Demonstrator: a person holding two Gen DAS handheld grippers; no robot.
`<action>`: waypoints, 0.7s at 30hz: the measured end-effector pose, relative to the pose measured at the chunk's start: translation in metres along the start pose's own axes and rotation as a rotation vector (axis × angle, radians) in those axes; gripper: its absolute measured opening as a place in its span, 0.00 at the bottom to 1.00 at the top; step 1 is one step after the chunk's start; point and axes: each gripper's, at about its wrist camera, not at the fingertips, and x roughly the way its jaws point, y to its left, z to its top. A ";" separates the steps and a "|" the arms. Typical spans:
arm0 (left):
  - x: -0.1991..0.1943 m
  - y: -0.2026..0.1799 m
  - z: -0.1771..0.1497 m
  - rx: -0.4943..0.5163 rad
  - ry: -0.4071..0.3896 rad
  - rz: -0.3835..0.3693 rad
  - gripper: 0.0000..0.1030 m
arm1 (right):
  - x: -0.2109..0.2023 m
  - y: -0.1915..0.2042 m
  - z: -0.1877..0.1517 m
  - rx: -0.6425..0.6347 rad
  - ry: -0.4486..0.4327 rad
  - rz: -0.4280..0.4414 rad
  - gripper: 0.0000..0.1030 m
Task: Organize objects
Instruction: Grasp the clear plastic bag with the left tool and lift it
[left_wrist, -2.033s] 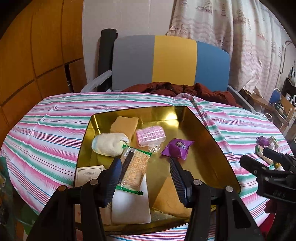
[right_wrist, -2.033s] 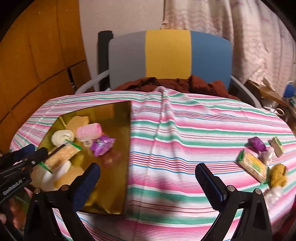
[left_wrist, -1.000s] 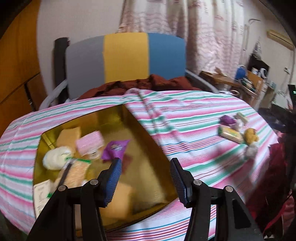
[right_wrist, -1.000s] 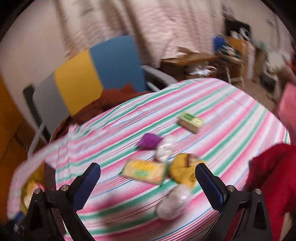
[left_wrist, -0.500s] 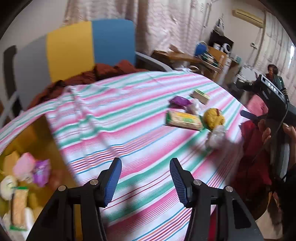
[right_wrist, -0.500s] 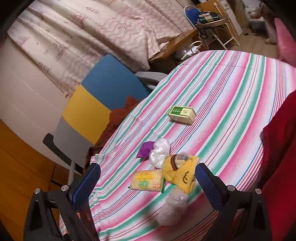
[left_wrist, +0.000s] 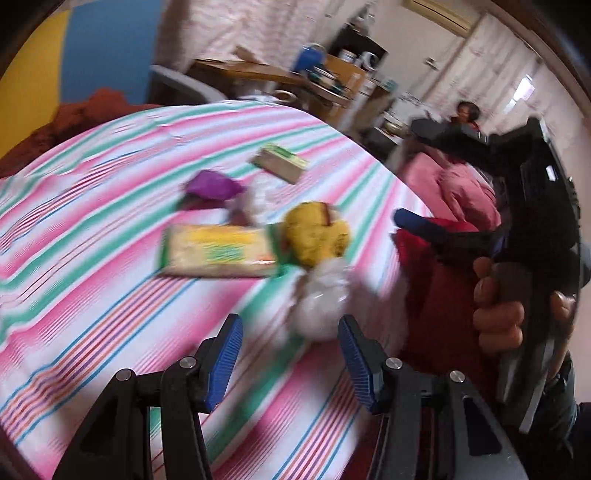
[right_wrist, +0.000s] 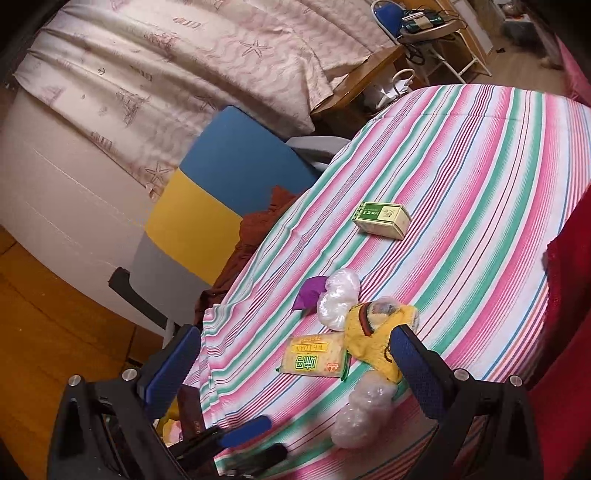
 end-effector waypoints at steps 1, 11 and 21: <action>0.006 -0.004 0.002 0.016 0.011 -0.013 0.52 | 0.000 0.000 0.000 0.001 0.001 0.004 1.00; 0.074 -0.034 0.016 0.106 0.137 0.015 0.36 | 0.003 -0.001 0.001 0.008 0.017 0.004 1.00; 0.036 -0.009 -0.020 0.049 0.047 0.164 0.34 | 0.008 0.000 0.000 0.001 0.042 -0.035 1.00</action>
